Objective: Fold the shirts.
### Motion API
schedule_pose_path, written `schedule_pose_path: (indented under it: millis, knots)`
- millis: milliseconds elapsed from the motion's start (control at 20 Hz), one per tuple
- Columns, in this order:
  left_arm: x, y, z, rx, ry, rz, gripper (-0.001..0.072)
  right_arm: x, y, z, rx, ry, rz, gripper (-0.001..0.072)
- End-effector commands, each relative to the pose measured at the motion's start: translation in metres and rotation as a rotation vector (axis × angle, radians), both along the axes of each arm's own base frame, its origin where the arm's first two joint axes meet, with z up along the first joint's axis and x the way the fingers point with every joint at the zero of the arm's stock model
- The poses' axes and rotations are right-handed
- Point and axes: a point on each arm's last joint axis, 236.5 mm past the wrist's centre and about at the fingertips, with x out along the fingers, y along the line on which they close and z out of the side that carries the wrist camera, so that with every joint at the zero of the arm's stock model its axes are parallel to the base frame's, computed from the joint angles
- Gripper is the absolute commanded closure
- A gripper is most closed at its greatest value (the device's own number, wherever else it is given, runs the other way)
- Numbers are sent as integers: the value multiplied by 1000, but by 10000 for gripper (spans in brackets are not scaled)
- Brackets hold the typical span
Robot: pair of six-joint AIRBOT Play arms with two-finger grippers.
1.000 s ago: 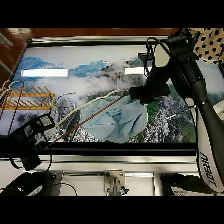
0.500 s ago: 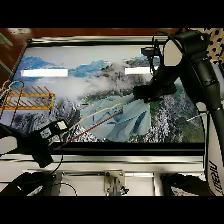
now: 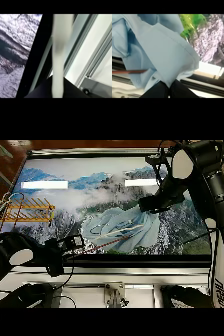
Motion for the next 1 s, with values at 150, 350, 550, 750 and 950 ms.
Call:
schedule_pose_path:
  millis: [150,350,550,750,950]
  knots:
    - [20,-38,-10,-51,-60,-76,650,0,-10,6,-60,-14,82,643]
    - [39,-56,-37,-39,-48,-71,651,10,-9,41,-28,-125,80,643]
    - [72,-82,-35,-132,-126,22,650,14,-7,76,18,-225,75,643]
    - [111,-73,4,-228,-169,242,651,8,-12,87,26,-256,79,643]
    - [100,-60,10,-242,-82,201,651,17,-17,100,16,-332,81,643]
